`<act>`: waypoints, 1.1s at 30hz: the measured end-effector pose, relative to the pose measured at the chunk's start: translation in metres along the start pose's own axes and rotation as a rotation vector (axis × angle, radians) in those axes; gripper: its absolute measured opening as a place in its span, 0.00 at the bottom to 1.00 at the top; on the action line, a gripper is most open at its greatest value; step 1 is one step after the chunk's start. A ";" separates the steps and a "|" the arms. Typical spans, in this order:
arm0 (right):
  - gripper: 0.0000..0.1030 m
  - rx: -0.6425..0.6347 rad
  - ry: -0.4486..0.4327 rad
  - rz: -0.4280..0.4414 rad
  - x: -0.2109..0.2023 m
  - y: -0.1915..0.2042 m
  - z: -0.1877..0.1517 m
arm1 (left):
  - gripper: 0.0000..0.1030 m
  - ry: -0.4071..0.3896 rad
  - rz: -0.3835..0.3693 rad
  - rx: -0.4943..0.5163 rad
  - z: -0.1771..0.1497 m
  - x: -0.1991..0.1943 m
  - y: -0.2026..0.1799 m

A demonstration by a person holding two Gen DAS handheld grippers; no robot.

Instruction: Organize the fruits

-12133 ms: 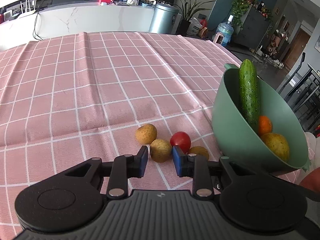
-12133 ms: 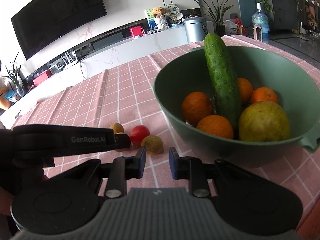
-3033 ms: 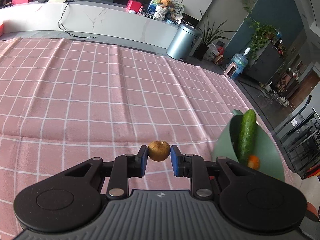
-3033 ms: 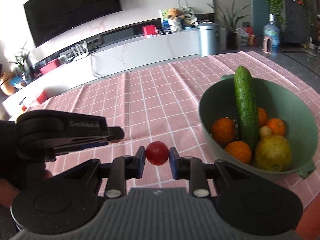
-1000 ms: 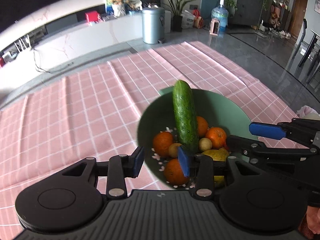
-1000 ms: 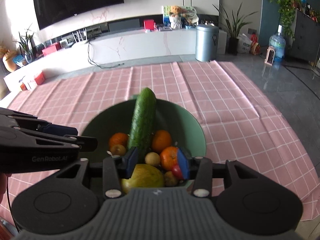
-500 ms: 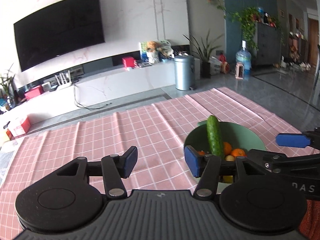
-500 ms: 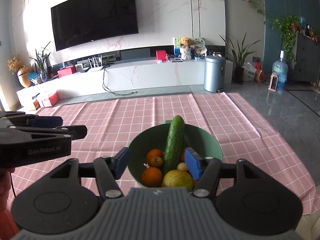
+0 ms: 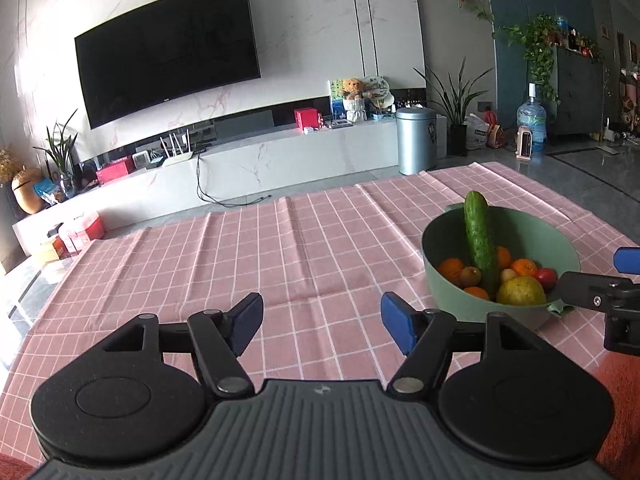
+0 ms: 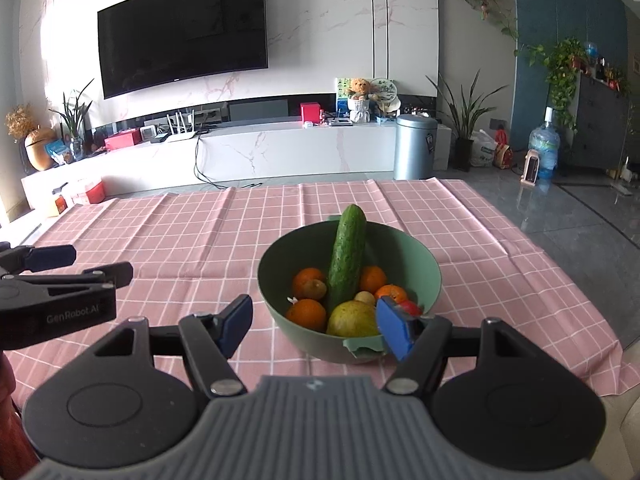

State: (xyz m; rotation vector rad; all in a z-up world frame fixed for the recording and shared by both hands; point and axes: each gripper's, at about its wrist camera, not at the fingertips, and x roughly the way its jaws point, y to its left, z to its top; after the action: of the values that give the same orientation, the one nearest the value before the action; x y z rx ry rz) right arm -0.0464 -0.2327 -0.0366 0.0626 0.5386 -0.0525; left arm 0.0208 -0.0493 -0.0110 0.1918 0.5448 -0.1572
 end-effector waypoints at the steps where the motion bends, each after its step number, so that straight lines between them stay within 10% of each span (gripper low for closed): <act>1: 0.64 0.000 -0.003 -0.002 0.001 0.000 -0.002 | 0.78 0.009 0.000 0.005 -0.001 0.003 -0.002; 33: 0.65 0.006 0.024 0.028 0.017 0.003 -0.017 | 0.83 0.078 0.012 0.006 -0.021 0.010 -0.004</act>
State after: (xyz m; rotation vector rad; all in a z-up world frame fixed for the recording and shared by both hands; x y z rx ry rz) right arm -0.0407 -0.2295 -0.0598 0.0772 0.5610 -0.0258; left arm 0.0177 -0.0499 -0.0347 0.2080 0.6204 -0.1406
